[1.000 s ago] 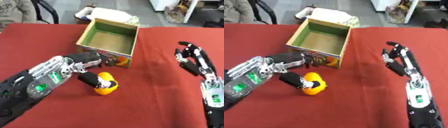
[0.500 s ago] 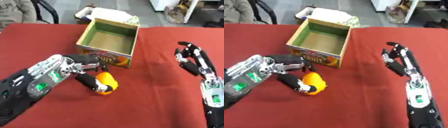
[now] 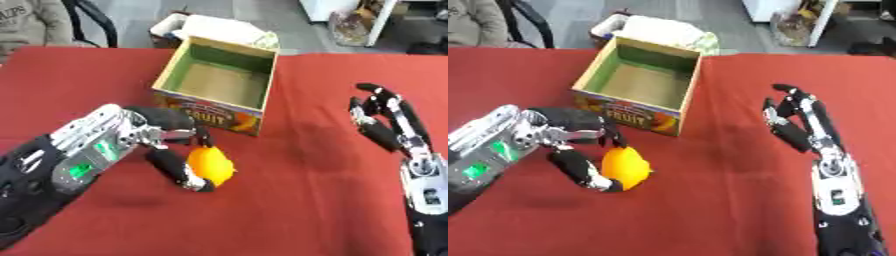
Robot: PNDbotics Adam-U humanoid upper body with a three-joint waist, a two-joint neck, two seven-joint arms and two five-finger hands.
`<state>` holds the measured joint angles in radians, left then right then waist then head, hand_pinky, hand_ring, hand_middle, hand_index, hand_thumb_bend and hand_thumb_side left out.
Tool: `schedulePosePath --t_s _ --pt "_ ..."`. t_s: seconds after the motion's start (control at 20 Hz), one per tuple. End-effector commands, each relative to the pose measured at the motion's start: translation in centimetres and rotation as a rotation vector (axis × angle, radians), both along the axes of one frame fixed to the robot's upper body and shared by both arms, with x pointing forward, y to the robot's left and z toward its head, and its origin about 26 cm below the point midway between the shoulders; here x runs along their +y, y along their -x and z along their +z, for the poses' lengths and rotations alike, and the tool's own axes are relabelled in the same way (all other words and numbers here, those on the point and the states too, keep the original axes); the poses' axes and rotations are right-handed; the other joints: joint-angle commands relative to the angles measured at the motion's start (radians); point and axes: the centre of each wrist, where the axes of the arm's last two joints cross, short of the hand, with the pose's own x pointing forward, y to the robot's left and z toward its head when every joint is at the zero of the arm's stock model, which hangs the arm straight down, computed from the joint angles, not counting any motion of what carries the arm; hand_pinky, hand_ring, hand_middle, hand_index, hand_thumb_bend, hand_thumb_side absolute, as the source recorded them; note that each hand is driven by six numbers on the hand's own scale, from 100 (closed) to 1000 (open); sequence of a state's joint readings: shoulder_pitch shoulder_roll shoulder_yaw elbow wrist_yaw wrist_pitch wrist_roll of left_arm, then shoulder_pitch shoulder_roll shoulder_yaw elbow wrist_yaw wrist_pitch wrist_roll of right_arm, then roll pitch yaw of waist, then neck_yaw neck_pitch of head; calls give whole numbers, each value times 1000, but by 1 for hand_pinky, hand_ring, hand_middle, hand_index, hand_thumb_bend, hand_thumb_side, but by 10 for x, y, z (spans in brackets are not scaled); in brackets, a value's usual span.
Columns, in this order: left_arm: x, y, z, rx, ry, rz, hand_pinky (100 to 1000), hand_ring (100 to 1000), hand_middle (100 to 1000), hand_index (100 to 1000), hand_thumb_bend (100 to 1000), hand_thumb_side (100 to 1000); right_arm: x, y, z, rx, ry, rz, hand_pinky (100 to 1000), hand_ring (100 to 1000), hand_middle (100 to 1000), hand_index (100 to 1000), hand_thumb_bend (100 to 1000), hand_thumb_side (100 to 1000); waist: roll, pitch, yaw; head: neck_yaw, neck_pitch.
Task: Pick up objects on the table and place them in the box.
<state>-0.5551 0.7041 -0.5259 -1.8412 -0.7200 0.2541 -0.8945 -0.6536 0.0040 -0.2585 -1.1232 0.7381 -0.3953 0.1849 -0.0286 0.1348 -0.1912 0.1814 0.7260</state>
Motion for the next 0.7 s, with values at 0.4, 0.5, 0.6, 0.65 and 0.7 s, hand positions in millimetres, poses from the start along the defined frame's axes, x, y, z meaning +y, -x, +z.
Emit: schedulePosePath --t_s 0.4,0.5,0.6,0.65,0.7 --pt "3 -2 14 -197 -35 55 641 616 643 838 281 343 -5 -4 13 -33 16 -9 592 589 396 874 100 654 0 -14 2 -5 6" --pt "3 -4 12 -236 -31 64 606 581 601 814 220 321 -5 -4 13 -33 16 -8 592 589 396 874 100 652 -1 -14 2 -5 5" --pt "3 -6 9 -275 -18 74 576 550 568 794 171 309 -5 -3 13 -33 16 -9 592 590 396 874 100 650 -1 -14 3 -5 5" --pt "3 -7 7 -288 -10 77 575 548 567 792 166 304 -5 -4 13 -33 16 -8 593 590 396 875 100 649 -1 -14 3 -5 5" --pt "3 -8 5 -295 -3 77 575 548 566 791 162 303 -4 -4 13 -33 16 -8 593 590 396 875 100 649 -1 -14 3 -5 5"
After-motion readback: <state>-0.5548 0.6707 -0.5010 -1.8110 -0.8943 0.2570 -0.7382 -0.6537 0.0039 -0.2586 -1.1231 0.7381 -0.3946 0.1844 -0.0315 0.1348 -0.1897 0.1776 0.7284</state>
